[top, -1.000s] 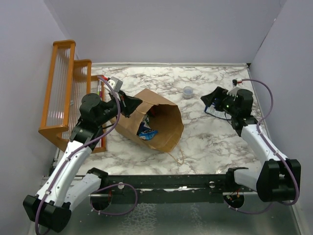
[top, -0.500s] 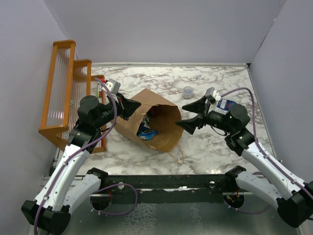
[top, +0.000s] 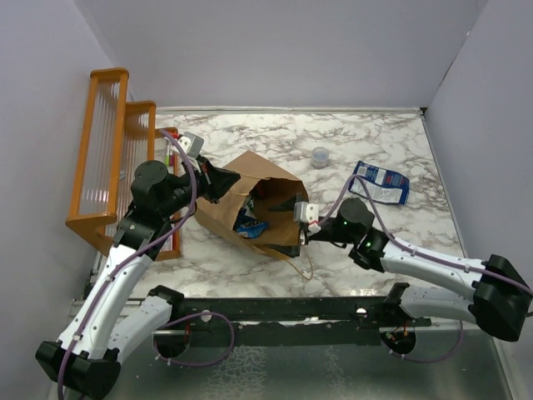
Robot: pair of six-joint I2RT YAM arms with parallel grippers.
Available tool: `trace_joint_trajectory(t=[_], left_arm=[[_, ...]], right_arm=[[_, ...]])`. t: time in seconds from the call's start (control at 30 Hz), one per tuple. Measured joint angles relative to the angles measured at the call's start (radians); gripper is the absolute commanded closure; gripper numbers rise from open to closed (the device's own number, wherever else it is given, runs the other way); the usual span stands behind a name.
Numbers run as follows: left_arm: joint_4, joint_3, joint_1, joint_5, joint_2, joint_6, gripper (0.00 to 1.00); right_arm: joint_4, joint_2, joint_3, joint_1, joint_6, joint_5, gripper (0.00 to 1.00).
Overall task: Take the snacks out of the paper bag
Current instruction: Take out the snack from the paper bag.
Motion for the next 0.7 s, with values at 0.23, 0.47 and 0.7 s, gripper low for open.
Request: trace_joint_trajectory(t=[0.23,0.47,0.7], left_arm=[[-0.032,0.047,0.000,0.000,0.011,-0.001,1.00],[-0.035,0.050,0.000,0.000,0.008,-0.012,1.00],[-0.028,0.034,0.000,0.001,0.003,-0.029,1.00]], right_arm=[[0.153,0.156,-0.037,0.006,-0.456,0.060,0.13],[0.185,0.272,-0.014,0.006,-0.905,0.126,0.14],[0.179,0.372,0.129,0.006,-1.146,0.152,0.17]])
